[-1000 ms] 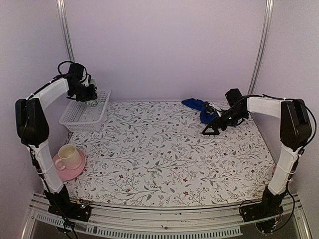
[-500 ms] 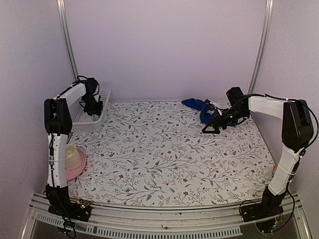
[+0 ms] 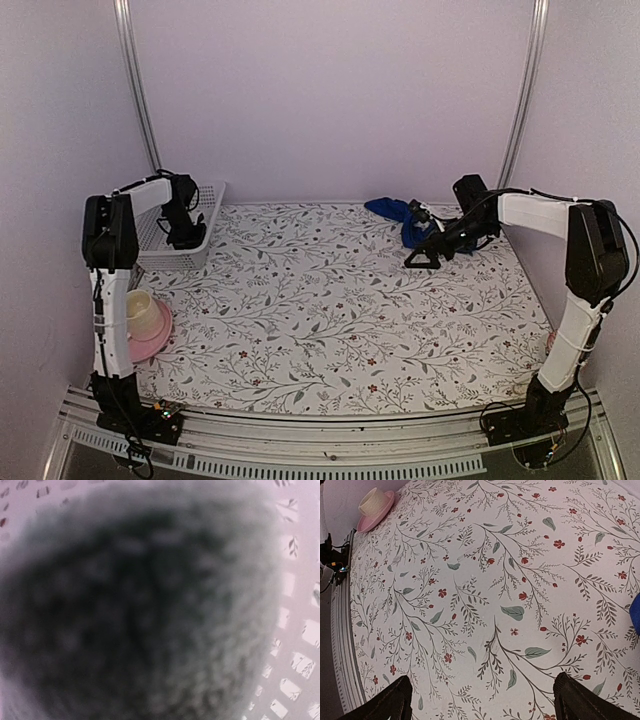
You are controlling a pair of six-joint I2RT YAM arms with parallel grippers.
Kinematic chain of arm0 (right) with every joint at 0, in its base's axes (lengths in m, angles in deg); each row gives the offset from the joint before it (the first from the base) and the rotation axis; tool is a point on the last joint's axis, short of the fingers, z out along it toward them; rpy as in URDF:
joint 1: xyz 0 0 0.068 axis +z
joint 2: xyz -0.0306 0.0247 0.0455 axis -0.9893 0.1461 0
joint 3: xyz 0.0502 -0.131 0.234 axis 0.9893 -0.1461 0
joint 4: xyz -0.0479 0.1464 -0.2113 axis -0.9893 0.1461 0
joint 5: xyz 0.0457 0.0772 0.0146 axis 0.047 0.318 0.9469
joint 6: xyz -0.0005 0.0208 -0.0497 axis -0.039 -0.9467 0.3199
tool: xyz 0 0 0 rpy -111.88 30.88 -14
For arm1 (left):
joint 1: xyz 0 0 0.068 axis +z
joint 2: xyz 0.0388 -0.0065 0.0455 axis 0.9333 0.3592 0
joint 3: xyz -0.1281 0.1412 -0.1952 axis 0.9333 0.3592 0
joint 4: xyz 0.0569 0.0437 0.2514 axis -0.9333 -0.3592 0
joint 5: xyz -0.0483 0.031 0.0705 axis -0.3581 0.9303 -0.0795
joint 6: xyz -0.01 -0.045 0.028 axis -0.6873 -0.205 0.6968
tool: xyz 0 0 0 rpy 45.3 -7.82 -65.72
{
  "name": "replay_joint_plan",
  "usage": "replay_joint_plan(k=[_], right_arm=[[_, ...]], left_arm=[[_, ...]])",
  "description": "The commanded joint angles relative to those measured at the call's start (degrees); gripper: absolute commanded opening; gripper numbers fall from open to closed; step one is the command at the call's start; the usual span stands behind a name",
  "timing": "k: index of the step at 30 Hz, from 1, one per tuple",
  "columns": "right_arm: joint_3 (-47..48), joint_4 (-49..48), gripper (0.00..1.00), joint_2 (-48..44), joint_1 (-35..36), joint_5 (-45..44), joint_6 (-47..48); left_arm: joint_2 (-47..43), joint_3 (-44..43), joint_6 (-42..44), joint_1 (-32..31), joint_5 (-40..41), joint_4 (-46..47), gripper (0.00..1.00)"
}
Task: Roll the towels
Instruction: Place the towel in the storage box.
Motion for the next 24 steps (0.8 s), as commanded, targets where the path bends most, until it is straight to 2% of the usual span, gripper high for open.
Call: replay_joint_plan(k=[1, 5, 12, 18, 24], right_arm=[[-0.47, -0.18, 0.99, -1.61, 0.95, -0.1, 0.77], [-0.46, -0.18, 0.99, -1.64, 1.63, -0.49, 0.73], [-0.47, -0.25, 0.99, -2.3, 2.05, -0.8, 1.02], [-0.48, -0.19, 0.99, -2.49, 2.13, -0.52, 1.08], [-0.36, 0.03, 0.99, -2.69, 2.23, -0.16, 1.29]], left_arm=[[-5.06, 6.17, 0.68, 0.08, -2.95, -1.03, 0.0], [-7.59, 10.33, 0.59, 0.15, -4.65, 1.66, 0.0], [-6.98, 11.09, -0.66, 0.55, -6.39, 3.57, 0.26], [-8.14, 8.74, -1.32, 0.52, -2.95, 2.73, 0.33], [-10.23, 8.12, -1.54, 0.85, 1.02, 2.23, 0.49]])
